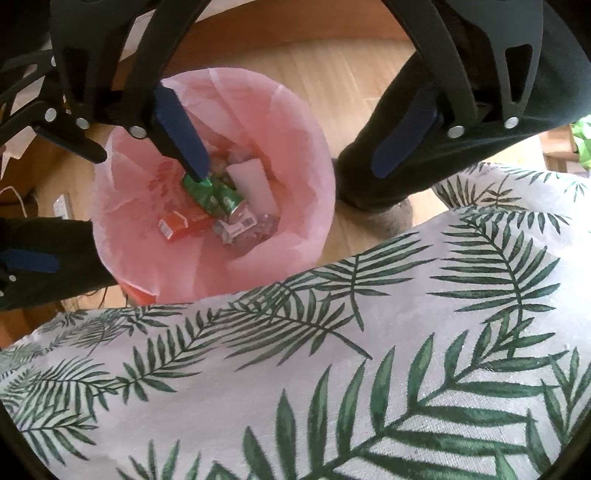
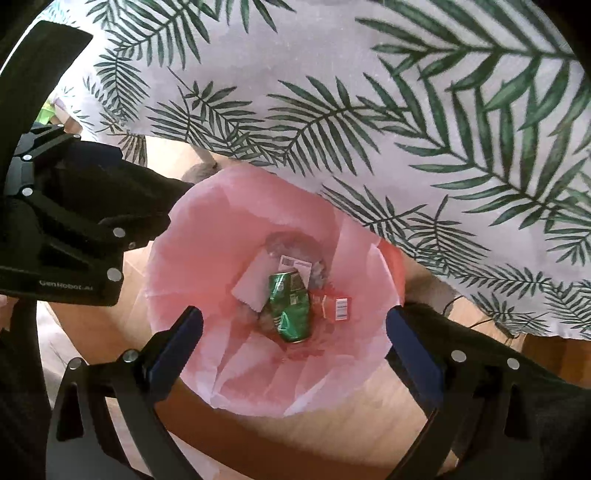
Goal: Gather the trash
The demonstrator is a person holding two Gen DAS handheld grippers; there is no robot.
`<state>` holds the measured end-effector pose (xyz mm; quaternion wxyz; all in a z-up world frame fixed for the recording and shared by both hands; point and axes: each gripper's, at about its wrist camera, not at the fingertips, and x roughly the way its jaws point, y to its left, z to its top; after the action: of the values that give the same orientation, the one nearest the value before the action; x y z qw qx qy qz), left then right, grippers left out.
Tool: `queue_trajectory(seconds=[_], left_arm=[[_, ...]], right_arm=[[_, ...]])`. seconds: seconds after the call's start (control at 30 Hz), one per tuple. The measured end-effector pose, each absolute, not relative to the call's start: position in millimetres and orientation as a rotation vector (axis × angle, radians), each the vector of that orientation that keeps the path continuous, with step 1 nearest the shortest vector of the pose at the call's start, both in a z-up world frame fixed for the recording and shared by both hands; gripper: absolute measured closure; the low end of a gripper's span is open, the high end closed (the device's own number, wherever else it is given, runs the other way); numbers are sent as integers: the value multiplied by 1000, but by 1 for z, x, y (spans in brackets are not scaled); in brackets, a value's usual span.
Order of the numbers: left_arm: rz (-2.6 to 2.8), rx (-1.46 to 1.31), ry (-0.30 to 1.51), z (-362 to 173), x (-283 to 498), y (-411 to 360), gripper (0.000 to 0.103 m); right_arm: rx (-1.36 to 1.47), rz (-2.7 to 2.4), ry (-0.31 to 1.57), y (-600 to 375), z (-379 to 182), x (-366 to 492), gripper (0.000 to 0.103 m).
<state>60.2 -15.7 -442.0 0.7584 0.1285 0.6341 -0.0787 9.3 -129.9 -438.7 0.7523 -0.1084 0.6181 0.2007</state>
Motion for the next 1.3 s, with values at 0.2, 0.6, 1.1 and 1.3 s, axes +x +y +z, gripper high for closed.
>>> queue_trajectory(seconds=[0.2,0.6,1.1,1.3], left_arm=[[-184,239,1347,-427,52,-22,6],[-127,234,1367,-418,39,-26,6],[-238,213,1326,-378,14,-39,6],[-258,242,1297,-371,2,-42,6]], right_arm=[[-244,448,1339,-132,-424,3,5],[-275,416,1337,-141,-404,-10,5],[-225,400,1312,-156,-372,-30,5],[-224,392,1315,-156,-372,-31,5]])
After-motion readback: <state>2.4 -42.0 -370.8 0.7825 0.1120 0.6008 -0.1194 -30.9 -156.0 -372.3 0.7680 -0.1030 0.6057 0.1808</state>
